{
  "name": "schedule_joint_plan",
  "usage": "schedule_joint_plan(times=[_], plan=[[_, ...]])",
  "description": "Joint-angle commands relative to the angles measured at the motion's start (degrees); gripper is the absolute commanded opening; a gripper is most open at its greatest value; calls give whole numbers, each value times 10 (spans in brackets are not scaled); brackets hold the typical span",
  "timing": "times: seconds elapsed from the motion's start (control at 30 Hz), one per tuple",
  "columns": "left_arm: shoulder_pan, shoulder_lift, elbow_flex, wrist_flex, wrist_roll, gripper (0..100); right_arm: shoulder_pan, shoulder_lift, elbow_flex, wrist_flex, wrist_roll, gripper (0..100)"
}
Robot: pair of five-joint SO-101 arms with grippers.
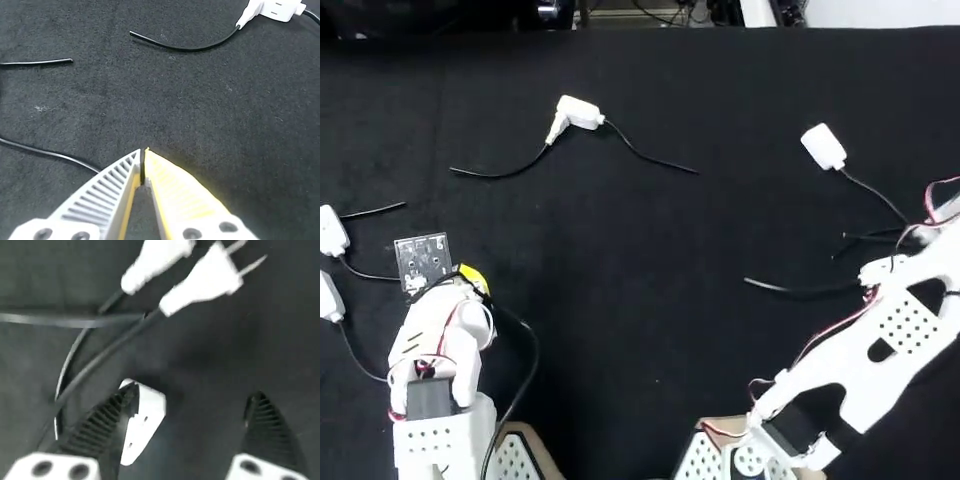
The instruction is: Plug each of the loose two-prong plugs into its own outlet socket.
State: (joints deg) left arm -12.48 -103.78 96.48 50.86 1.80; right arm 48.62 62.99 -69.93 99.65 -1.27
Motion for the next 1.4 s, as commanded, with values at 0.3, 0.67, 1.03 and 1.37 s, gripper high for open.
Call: schedule_joint_plan(times=[0.3,0.67,1.03,1.37], plan=[[2,-3,9,-2,-6,30,-48,-212,280,-18,-99,328],[1,-3,9,1,-6,30,-57,-214,365,-121,-133,178],[1,-3,9,1,-6,30,-63,-218,397,-154,-130,319],[1,-3,9,1,-6,30,-97,-214,385,-98,-132,276]])
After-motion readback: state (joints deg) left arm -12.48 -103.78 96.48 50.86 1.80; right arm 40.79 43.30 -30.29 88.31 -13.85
